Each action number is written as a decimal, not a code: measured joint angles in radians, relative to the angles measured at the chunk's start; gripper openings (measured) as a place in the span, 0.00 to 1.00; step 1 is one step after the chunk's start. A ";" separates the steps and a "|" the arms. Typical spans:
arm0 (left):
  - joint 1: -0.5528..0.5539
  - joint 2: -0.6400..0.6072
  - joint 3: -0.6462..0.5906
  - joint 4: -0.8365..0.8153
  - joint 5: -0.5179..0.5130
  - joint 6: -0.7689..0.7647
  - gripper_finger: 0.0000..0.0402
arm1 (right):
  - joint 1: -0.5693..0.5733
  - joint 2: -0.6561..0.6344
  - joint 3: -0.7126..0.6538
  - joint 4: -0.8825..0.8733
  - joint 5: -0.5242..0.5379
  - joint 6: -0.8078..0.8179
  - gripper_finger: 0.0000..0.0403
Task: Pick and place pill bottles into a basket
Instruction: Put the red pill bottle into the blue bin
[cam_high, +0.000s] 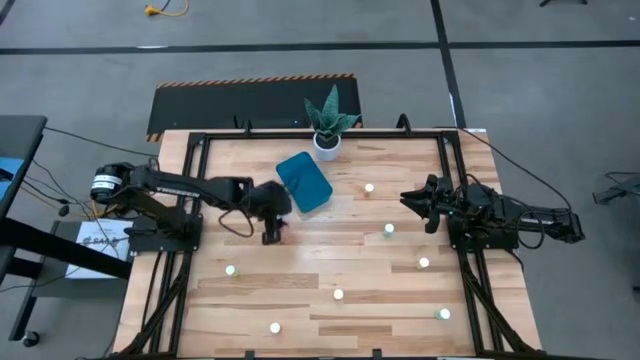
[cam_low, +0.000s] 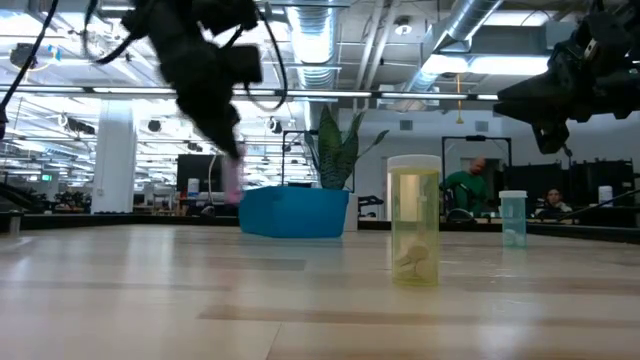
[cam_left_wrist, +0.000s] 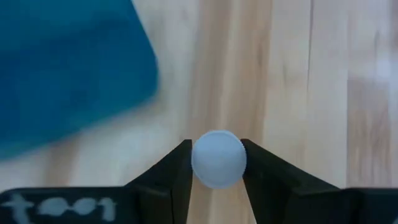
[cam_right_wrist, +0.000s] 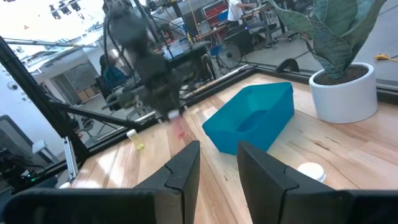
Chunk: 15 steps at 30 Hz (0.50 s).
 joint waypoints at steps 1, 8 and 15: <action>0.021 -0.008 0.023 -0.002 0.000 0.000 0.27 | 0.000 0.000 0.000 0.000 0.000 0.000 0.25; 0.205 -0.013 0.157 0.028 -0.013 0.012 0.25 | 0.000 0.000 0.000 0.000 0.000 0.000 0.25; 0.371 0.086 0.160 0.054 -0.018 0.042 0.28 | 0.000 0.000 0.000 0.000 0.000 0.000 0.25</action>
